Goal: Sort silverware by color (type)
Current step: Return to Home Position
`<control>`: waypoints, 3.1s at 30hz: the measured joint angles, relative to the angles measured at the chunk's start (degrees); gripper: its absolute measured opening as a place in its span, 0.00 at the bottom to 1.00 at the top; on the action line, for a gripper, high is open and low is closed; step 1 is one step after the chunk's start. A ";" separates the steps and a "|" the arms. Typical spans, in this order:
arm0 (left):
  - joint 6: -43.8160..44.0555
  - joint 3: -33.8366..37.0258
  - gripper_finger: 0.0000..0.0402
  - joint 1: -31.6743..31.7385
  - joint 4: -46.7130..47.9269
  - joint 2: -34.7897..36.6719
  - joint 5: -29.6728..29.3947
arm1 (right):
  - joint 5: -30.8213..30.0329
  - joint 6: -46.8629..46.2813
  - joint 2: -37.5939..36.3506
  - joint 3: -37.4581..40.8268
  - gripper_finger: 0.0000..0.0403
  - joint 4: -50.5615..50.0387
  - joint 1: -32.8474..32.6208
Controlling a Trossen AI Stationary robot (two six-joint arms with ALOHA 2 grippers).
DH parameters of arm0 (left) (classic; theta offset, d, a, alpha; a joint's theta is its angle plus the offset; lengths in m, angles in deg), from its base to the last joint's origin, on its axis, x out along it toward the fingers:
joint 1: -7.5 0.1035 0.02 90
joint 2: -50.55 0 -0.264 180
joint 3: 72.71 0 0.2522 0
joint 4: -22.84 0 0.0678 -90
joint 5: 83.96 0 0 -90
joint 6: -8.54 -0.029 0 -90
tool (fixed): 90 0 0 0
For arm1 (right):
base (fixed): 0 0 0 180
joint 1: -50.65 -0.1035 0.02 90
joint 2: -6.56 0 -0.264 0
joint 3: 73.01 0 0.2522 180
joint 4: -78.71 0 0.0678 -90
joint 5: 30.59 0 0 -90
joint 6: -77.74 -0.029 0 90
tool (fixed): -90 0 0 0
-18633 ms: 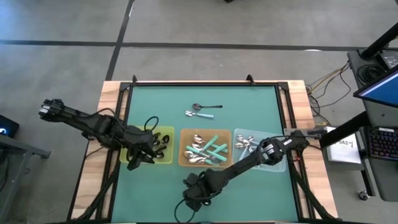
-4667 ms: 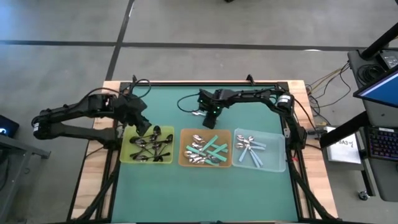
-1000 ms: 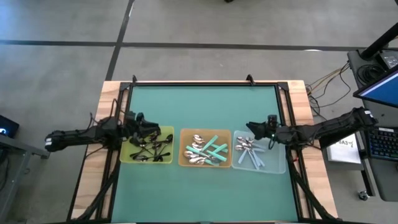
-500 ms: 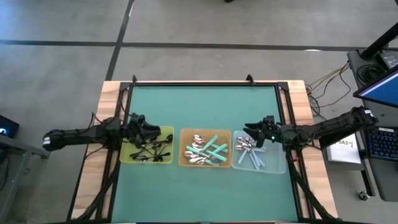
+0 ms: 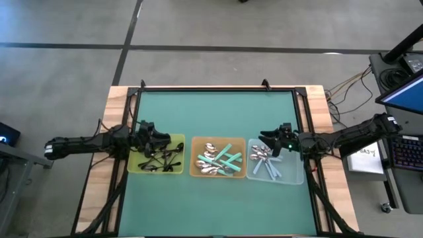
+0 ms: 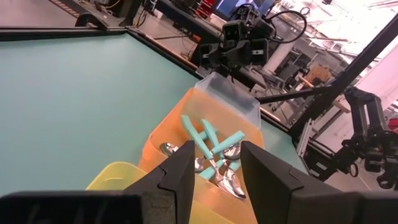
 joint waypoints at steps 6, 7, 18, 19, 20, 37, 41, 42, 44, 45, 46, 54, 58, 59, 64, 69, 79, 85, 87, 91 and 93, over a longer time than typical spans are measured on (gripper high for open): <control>0.00 0.00 0.28 -0.17 0.15 1.37 0.01 | 0.00 0.02 -0.88 -0.02 0.50 -1.46 0.00; -0.01 0.00 0.28 -0.17 0.06 2.13 0.02 | 0.01 0.04 -2.12 -0.02 0.50 -2.55 0.00; -0.03 0.01 0.28 -0.25 -4.76 7.13 0.13 | -0.39 0.04 -14.77 0.00 0.50 -19.17 0.02; -0.02 0.16 0.28 -0.24 -4.62 7.13 0.11 | -0.38 0.03 -16.35 0.00 0.50 -21.27 0.02; -0.02 0.19 0.28 -0.24 -4.71 7.13 0.11 | -0.39 0.06 -17.97 0.00 0.50 -23.11 0.04; -0.02 0.13 0.28 -0.20 -4.70 5.35 -0.02 | -0.44 0.07 -31.55 0.02 0.50 -22.58 0.00; -0.02 0.09 0.28 -0.20 -4.74 5.23 -0.02 | -0.44 0.11 -31.36 0.02 0.50 -22.78 0.00; -0.03 0.09 0.28 -0.20 -4.84 5.18 -0.02 | -0.44 0.11 -31.26 0.02 0.50 -22.76 0.00; -0.02 0.09 0.28 -0.20 -4.73 5.12 -0.02 | -0.44 0.11 -30.95 0.02 0.50 -22.72 0.00; -0.02 0.09 0.28 -0.20 -4.74 5.13 -0.02 | -0.44 0.11 -30.75 0.02 0.50 -22.72 0.00; -0.02 0.09 0.28 -0.20 -4.84 5.05 -0.02 | -0.44 0.11 -30.69 0.02 0.50 -22.72 0.00; -0.02 0.09 0.28 -0.20 -4.81 4.97 -0.02 | -0.44 0.11 -30.32 0.02 0.50 -22.69 0.00; -0.02 0.09 0.28 -0.20 -4.81 4.94 -0.02 | -0.44 0.13 -30.33 0.02 0.50 -22.68 0.00; -0.02 0.09 0.28 -0.20 -4.81 4.94 -0.02 | -0.44 0.13 -30.35 0.02 0.50 -22.66 0.00; -0.02 0.09 0.28 -0.20 -4.81 4.90 0.00 | -0.44 0.13 -30.37 0.02 0.50 -22.59 0.00; -0.02 0.09 0.28 -0.20 -4.81 4.90 0.00 | -0.44 0.13 -30.32 0.02 0.50 -22.59 0.00; -0.02 0.09 0.28 -0.20 -4.81 4.90 0.00 | -0.46 0.13 -30.32 0.02 0.50 -22.57 0.00; -0.02 0.09 0.28 -0.20 -4.81 4.90 0.00 | -0.44 0.13 -30.30 0.02 0.50 -22.57 0.00; -0.02 0.09 0.28 -0.20 -4.81 4.90 0.00 | -0.44 0.15 -30.30 0.02 0.50 -22.57 0.00; -0.03 0.09 0.28 -0.20 -4.81 4.90 0.00 | -0.44 0.13 -30.30 0.02 0.50 -22.57 0.00; -0.02 0.09 0.28 -0.20 -4.81 4.90 0.00 | -0.44 0.13 -30.30 0.02 0.50 -22.57 0.00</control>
